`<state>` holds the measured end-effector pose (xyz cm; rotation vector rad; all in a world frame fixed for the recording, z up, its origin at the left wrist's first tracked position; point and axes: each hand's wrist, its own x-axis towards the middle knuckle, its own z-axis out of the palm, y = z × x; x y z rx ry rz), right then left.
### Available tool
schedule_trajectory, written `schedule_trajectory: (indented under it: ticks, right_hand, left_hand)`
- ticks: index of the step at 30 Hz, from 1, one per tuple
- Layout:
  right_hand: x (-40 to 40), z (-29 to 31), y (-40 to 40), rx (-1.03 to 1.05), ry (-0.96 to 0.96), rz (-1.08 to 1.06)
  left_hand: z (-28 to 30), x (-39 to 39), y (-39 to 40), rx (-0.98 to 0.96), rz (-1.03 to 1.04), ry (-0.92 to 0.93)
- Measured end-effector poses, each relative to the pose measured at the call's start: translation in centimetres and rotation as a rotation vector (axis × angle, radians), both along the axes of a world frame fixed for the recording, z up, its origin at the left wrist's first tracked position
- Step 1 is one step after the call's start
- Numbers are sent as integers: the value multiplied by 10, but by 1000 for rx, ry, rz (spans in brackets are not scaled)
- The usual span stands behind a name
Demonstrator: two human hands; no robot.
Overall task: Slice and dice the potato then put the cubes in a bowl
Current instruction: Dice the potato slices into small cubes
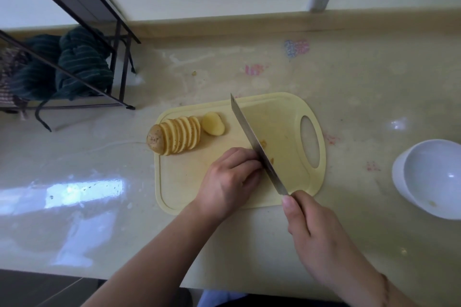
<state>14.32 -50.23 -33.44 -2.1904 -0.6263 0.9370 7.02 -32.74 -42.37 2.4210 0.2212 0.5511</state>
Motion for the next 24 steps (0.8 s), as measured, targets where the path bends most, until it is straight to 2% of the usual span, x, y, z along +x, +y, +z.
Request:
schedule_trajectory:
  ticks: [4,15,24]
  right_hand:
    - [5,-3,-3,20,49,-70]
    - [-11,8,-23,34,110,-54]
    - [-15,5,-25,-26,31,-15]
  left_hand:
    - [2,-2,-2,7,7,-13]
    - [0,-9,-5,38,70,-37]
    - [-6,-7,-4,66,89,-12]
